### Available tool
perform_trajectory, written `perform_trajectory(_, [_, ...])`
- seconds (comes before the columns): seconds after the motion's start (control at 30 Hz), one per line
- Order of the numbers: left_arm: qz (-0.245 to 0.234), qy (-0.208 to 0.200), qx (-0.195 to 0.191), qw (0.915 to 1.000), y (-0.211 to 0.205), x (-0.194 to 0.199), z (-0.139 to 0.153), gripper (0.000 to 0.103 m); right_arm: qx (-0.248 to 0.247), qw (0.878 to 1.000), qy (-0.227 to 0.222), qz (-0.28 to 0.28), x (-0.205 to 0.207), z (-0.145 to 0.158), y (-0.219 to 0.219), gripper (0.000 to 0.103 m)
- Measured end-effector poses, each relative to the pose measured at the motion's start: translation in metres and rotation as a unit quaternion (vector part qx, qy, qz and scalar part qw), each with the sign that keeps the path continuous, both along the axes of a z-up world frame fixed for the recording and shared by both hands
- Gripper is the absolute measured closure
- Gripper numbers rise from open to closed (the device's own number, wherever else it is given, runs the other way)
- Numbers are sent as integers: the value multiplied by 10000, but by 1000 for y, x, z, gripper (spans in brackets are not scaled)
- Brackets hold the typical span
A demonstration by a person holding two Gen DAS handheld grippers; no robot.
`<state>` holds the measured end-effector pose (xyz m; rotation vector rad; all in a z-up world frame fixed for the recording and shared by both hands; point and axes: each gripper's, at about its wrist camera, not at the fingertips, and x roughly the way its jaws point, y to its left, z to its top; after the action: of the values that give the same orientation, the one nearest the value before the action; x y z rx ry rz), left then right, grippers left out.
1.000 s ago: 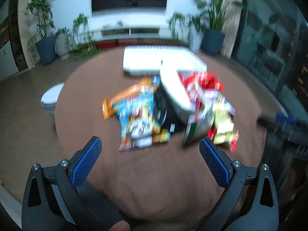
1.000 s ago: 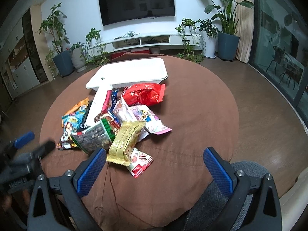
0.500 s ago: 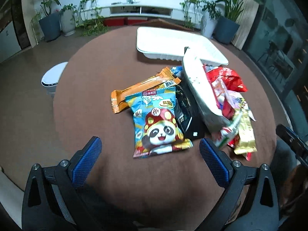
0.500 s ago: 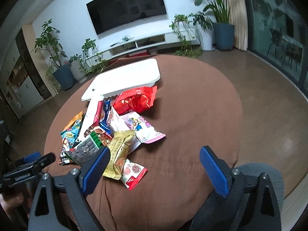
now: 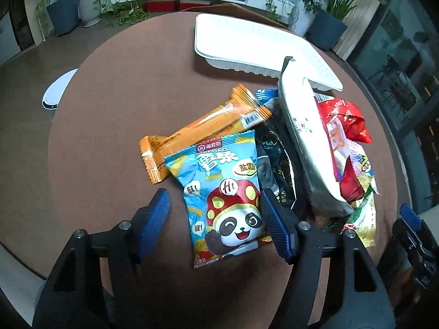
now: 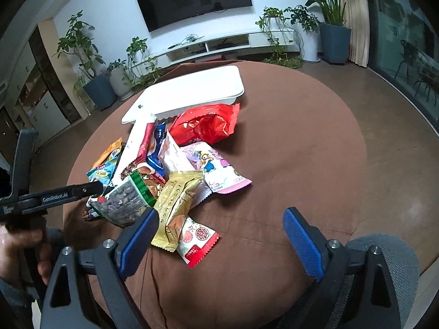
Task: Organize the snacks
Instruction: 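Grasp the blue panda-print bag with the left gripper while the right gripper approaches the gold wrapper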
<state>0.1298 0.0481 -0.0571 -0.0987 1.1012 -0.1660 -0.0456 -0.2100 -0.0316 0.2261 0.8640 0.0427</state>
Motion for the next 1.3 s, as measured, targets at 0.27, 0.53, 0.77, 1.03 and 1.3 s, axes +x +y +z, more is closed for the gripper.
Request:
perform_trajectory(0.27, [-133, 78, 232, 9996, -14, 14, 0, 37, 18, 10000, 56, 71, 3, 0, 0, 9])
perform_trajectory(0.53, [-151, 172, 196, 9995, -11, 14, -6, 48, 35, 9998, 105, 165, 4, -1, 1, 9])
perform_trajectory(0.77, [-231, 187, 392, 9988, -16, 13, -7, 45, -6, 9996, 94, 263, 3, -2, 5, 9])
perform_trajectory(1.03, [-426, 32, 326, 9986, -20, 13, -9, 59, -15, 9992, 146, 371, 4, -3, 11, 9])
perform_trajectory(1.3, [-641, -102, 241, 9976, -20, 5, -9, 62, 98, 9982, 347, 481, 8, -5, 12, 35])
